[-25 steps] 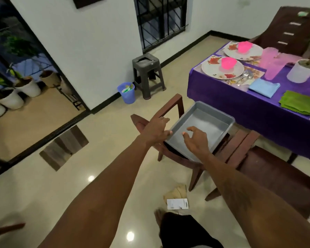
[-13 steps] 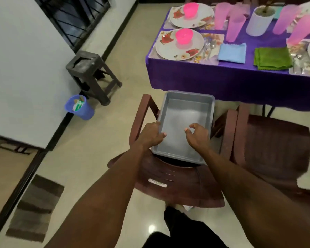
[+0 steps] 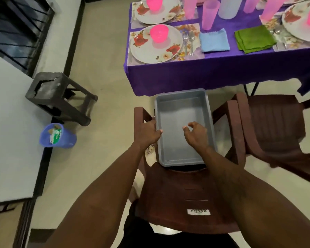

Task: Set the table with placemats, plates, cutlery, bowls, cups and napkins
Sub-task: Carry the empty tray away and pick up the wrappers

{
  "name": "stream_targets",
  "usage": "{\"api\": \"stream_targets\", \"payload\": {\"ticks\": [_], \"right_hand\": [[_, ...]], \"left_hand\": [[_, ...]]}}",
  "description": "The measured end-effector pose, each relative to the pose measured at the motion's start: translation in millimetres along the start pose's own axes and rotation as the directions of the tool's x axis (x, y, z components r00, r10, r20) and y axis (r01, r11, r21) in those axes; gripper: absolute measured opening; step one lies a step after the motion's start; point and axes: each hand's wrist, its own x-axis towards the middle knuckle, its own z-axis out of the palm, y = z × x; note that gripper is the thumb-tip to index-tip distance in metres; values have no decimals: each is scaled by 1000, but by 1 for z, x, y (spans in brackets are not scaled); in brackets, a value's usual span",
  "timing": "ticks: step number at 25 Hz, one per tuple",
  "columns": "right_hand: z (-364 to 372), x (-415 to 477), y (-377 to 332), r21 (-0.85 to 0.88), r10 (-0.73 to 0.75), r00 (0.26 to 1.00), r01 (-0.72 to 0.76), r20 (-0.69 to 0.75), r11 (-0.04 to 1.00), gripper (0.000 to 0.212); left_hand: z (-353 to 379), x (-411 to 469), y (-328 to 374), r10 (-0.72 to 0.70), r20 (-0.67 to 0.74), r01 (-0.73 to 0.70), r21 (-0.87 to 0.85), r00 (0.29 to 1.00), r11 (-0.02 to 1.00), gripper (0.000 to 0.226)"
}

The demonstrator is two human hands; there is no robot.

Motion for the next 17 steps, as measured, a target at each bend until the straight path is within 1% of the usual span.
{"api": "stream_targets", "payload": {"ticks": [2,4,5,7,10,13,16,17], "right_hand": [[28,2,1,23,73,996,-72,-57,997,43],[57,2,2,95,177,975,-165,-135,982,43],[73,-1,3,129,232,962,-214,-147,968,43],[103,-9,9,208,346,924,-310,-162,928,43],[139,-13,24,308,478,859,-412,-183,858,41],[159,0,43,422,626,758,-514,-185,747,40],[170,15,59,616,772,609,-541,-183,573,38],[174,18,62,648,804,560,-540,-201,537,39]], "left_hand": [[1,15,-21,-12,40,14,-62,999,998,41],[6,38,-45,-3,92,10,-75,996,997,35],[10,46,-58,-14,103,22,-76,995,997,30],[23,65,-74,-56,142,69,-86,988,994,26],[47,86,-86,-200,195,231,-146,960,962,35],[83,106,-101,-338,214,386,-247,916,889,42],[120,115,-118,-446,215,493,-295,869,819,51],[130,119,-120,-455,227,506,-303,861,807,53]]}}
